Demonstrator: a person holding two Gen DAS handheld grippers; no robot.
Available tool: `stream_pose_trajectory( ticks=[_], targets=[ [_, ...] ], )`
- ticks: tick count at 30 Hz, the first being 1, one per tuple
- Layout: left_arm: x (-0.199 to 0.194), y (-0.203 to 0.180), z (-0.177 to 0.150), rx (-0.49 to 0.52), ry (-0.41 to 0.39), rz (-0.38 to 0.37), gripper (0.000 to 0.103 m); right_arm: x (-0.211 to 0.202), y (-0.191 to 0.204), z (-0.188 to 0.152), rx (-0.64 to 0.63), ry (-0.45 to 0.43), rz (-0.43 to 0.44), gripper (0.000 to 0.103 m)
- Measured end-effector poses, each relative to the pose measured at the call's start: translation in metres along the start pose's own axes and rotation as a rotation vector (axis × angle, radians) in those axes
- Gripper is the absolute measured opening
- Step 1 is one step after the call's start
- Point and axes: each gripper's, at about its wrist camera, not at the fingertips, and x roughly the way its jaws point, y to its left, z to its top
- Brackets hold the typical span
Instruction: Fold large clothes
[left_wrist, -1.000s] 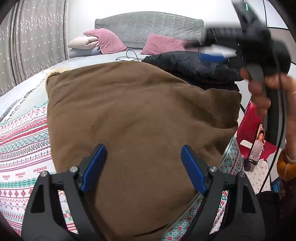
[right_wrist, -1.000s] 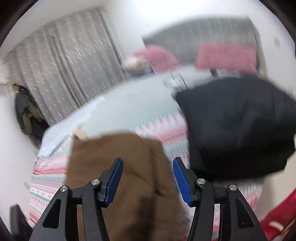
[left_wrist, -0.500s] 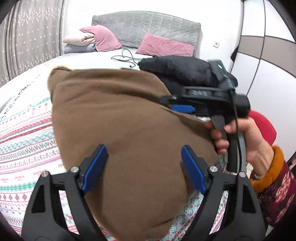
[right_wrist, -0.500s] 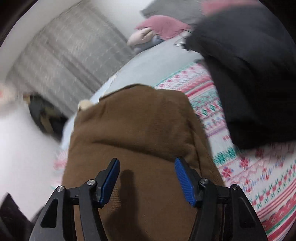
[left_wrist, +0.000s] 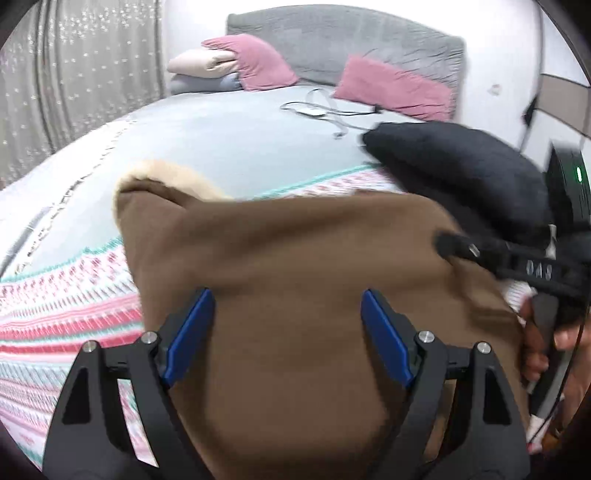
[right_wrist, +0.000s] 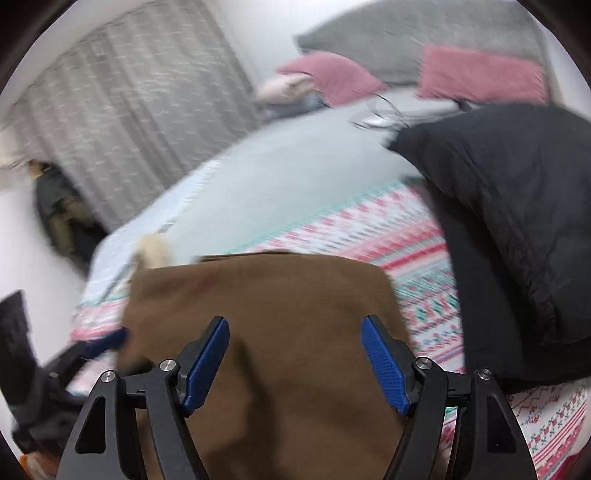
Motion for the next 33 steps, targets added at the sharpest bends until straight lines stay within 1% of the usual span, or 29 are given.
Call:
stream_pose_trajectory(
  ticks=[1,2,3,4,6,8,10,14,17,20,25,29,33],
  targets=[
    [0.006,0.004,0.003,-0.009,0.002,0.026,0.083,0.013,-0.016,-0.006,0.048,0.025,-0.017,0.077],
    [0.013,0.009,0.007,-0.011,0.001,0.061,0.083,0.029,-0.035,-0.011,0.131,0.067,0.031,0.078],
    [0.021,0.014,0.01,-0.008,-0.001,0.104,0.083,0.035,-0.046,-0.013,0.18,0.084,0.064,0.081],
    [0.026,0.017,0.012,-0.009,0.004,0.129,0.084,0.04,-0.055,-0.015,0.219,0.096,0.085,0.085],
    [0.034,0.021,0.013,-0.015,0.028,0.13,0.088,0.039,-0.057,-0.014,0.228,0.097,0.087,0.085],
    [0.027,0.019,0.012,-0.009,0.02,0.148,0.09,0.035,-0.053,-0.013,0.212,0.095,0.067,0.087],
    [0.014,0.02,0.008,-0.035,0.017,0.163,0.093,0.028,-0.049,-0.012,0.199,0.101,0.054,0.088],
    [-0.009,0.027,-0.003,-0.113,0.046,0.163,0.095,0.009,-0.045,-0.011,0.18,0.103,0.016,0.088],
    [-0.023,0.026,-0.01,-0.136,0.072,0.158,0.096,-0.011,-0.04,-0.011,0.135,0.118,-0.033,0.089],
    [-0.04,0.017,-0.02,-0.141,0.087,0.159,0.096,-0.029,-0.036,-0.013,0.073,0.13,-0.076,0.089],
    [-0.058,0.003,-0.036,-0.15,0.13,0.121,0.097,-0.047,-0.034,-0.02,0.017,0.172,-0.069,0.089],
    [-0.062,-0.006,-0.049,-0.15,0.182,0.089,0.097,-0.046,-0.044,-0.028,0.03,0.24,-0.03,0.089],
    [-0.06,-0.009,-0.06,-0.18,0.222,0.05,0.097,-0.043,-0.057,-0.03,0.059,0.275,-0.014,0.089]
  ],
)
